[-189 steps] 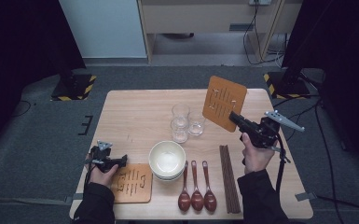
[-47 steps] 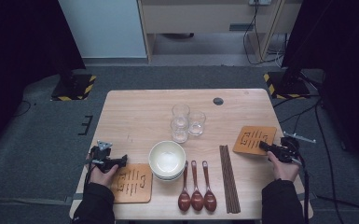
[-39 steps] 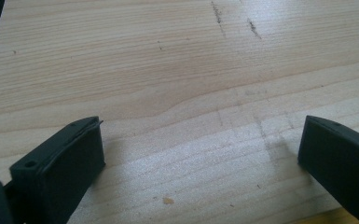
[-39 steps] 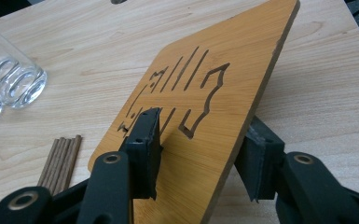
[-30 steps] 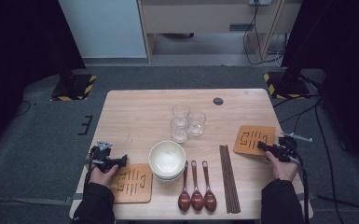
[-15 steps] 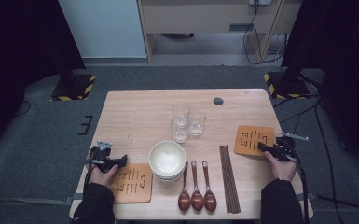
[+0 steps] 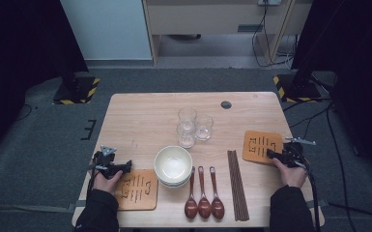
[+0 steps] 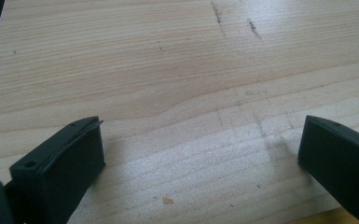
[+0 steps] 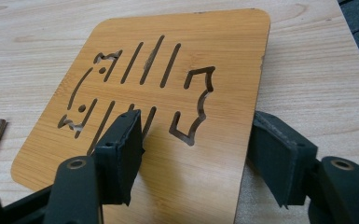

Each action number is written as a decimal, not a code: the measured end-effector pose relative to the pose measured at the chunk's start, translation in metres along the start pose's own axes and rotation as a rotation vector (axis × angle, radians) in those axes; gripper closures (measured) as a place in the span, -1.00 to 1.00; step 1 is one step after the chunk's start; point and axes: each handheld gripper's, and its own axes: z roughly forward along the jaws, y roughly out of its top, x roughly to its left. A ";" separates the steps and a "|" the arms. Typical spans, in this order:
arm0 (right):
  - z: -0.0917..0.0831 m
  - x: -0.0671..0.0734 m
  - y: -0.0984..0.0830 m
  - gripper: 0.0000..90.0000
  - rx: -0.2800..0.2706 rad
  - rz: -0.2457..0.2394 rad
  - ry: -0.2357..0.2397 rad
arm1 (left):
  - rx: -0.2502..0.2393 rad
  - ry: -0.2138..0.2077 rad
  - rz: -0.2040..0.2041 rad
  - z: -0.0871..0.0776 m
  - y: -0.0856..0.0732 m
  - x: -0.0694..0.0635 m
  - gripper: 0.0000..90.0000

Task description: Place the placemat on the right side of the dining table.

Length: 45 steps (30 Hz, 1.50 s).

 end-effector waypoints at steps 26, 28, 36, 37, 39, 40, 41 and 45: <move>0.006 0.006 -0.005 -0.20 0.013 -0.104 -0.073 | 0.000 0.000 0.000 0.000 0.000 0.000 -1.00; 0.006 0.004 -0.004 -0.18 0.011 -0.113 -0.068 | 0.000 0.000 0.000 0.000 0.000 0.000 -1.00; 0.008 -0.004 -0.001 -0.17 0.018 -0.157 -0.023 | 0.000 0.000 0.000 0.000 0.000 0.000 -1.00; 0.008 -0.005 0.000 -0.17 0.018 -0.167 -0.016 | 0.000 0.000 0.000 0.000 0.000 0.000 -1.00; 0.009 -0.007 0.001 -0.17 0.015 -0.188 0.010 | 0.000 -0.001 0.000 0.000 0.000 0.000 -1.00; 0.010 -0.009 0.001 -0.17 0.009 -0.202 0.021 | 0.000 -0.001 0.000 0.000 0.000 0.000 -1.00; 0.010 -0.009 0.001 -0.17 0.008 -0.209 0.027 | 0.000 0.000 0.000 0.000 0.000 0.000 -1.00; 0.011 -0.010 0.001 -0.17 0.002 -0.225 0.046 | 0.000 0.000 0.000 0.000 0.000 0.000 -1.00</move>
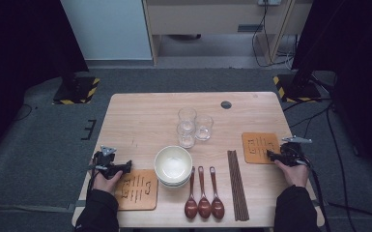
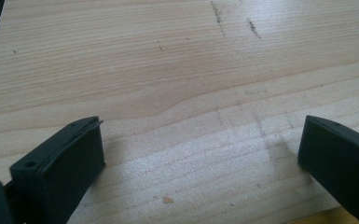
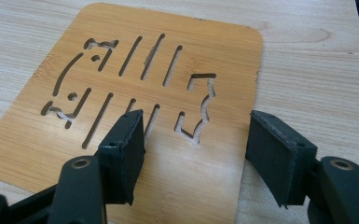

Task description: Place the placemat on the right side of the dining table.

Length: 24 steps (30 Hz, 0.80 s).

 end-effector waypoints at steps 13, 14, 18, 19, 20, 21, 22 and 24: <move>-0.002 0.008 0.001 -0.50 -0.021 0.022 -0.034 | 0.000 0.000 0.000 0.000 0.000 0.000 -1.00; -0.001 0.009 0.000 -0.50 -0.018 0.023 -0.040 | 0.000 0.000 0.000 0.000 0.000 0.000 -1.00; 0.002 0.011 -0.001 -0.57 -0.003 0.020 -0.050 | 0.000 0.000 0.000 0.000 0.000 0.000 -1.00; 0.002 0.012 -0.001 -0.59 -0.007 0.023 -0.050 | 0.000 0.000 0.000 0.000 0.000 0.000 -1.00; 0.003 0.012 -0.001 -0.60 -0.008 0.029 -0.049 | 0.000 0.000 0.000 0.000 0.000 0.000 -1.00; 0.003 0.013 -0.001 -0.60 -0.008 0.037 -0.049 | 0.000 0.000 0.000 0.000 0.000 0.000 -1.00; 0.003 0.014 -0.002 -0.60 -0.006 0.039 -0.047 | 0.000 0.000 0.000 0.000 0.000 0.000 -1.00; 0.004 0.015 -0.002 -0.58 -0.007 0.037 -0.048 | 0.000 0.000 0.000 0.000 0.000 0.000 -1.00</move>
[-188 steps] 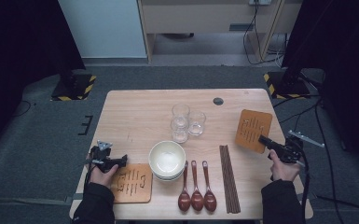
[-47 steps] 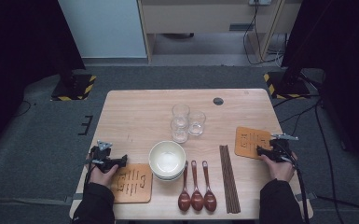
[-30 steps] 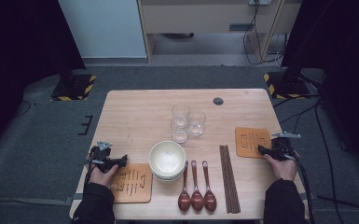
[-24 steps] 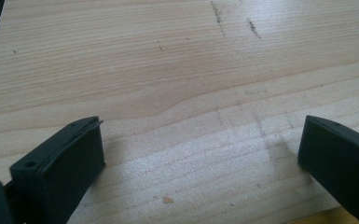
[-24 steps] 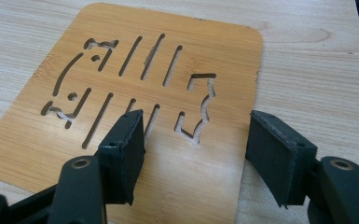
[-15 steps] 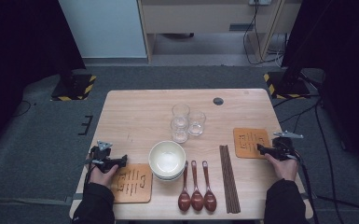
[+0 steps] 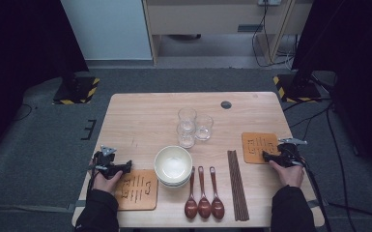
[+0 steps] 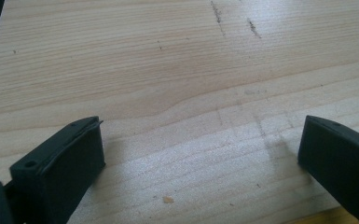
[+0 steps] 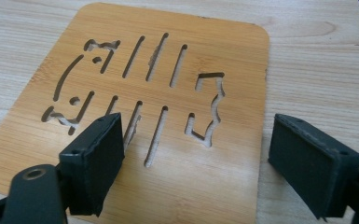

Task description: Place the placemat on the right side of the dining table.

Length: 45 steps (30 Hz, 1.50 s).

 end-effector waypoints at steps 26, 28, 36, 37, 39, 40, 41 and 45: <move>-0.002 -0.008 0.001 -0.49 0.011 -0.050 0.051 | 0.000 0.000 0.000 0.000 0.000 0.000 -1.00; -0.003 -0.008 0.001 -0.49 0.016 -0.046 0.050 | 0.000 0.000 0.000 0.000 0.000 0.000 -1.00; -0.005 -0.006 0.003 -0.52 0.005 -0.041 0.047 | 0.000 0.000 0.000 0.000 0.000 0.000 -1.00; -0.005 -0.006 0.003 -0.52 0.000 -0.044 0.048 | 0.000 0.000 0.000 0.000 0.000 0.000 -1.00; -0.007 -0.006 0.004 -0.52 -0.010 -0.047 0.050 | 0.000 0.001 -0.001 0.000 0.000 0.000 -1.00; -0.008 -0.006 0.005 -0.52 -0.015 -0.038 0.050 | 0.000 0.001 -0.001 0.000 0.000 0.000 -1.00; -0.010 -0.005 0.006 -0.53 -0.021 -0.034 0.052 | 0.000 0.001 -0.001 0.000 0.000 0.000 -1.00; -0.014 -0.002 0.011 -0.54 -0.019 -0.046 0.049 | -0.004 0.002 -0.005 -0.001 0.000 0.000 -0.99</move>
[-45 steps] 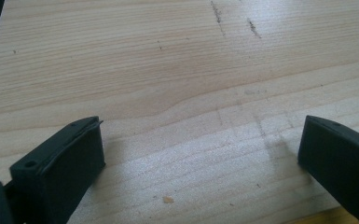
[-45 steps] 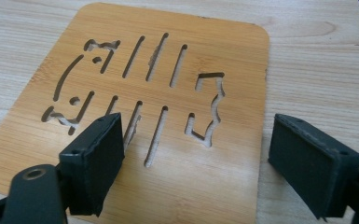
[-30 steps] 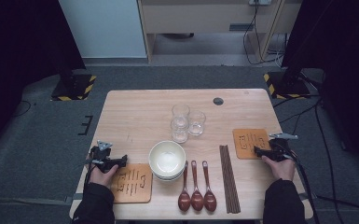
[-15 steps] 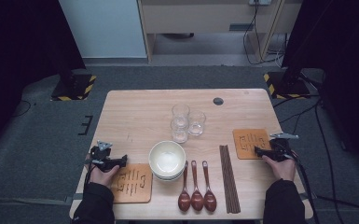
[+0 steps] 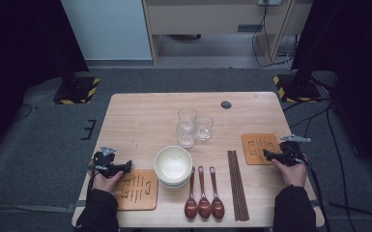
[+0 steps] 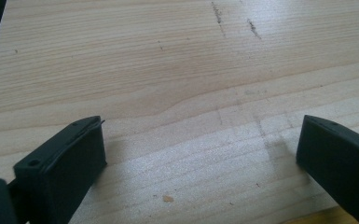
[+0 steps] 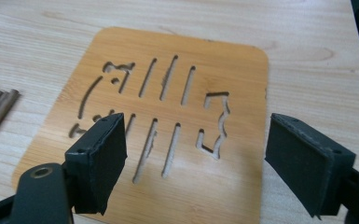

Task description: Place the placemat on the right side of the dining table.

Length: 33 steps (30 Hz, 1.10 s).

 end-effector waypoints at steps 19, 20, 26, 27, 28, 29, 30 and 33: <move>-0.015 0.011 0.012 -0.59 -0.076 -0.001 -0.016 | -0.100 -0.121 0.003 -0.029 0.013 -0.007 -0.57; -0.016 0.012 0.012 -0.60 -0.078 0.001 -0.017 | -0.109 -0.127 0.004 -0.030 0.014 -0.008 -0.57; -0.016 0.015 0.014 -0.69 -0.074 -0.006 -0.036 | -0.159 -0.172 0.010 -0.044 0.024 -0.014 -0.51; -0.016 0.016 0.015 -0.70 -0.076 -0.001 -0.040 | -0.163 -0.177 0.015 -0.046 0.025 -0.015 -0.51; -0.017 0.016 0.015 -0.70 -0.075 -0.004 -0.037 | -0.168 -0.185 0.019 -0.048 0.027 -0.016 -0.51; -0.017 0.016 0.016 -0.70 -0.076 -0.005 -0.034 | -0.171 -0.194 0.019 -0.050 0.028 -0.016 -0.49; -0.017 0.015 0.016 -0.68 -0.075 -0.004 -0.033 | -0.174 -0.204 0.024 -0.052 0.029 -0.017 -0.46; -0.018 0.014 0.017 -0.65 -0.086 0.006 -0.033 | -0.185 -0.226 0.028 -0.058 0.033 -0.020 -0.45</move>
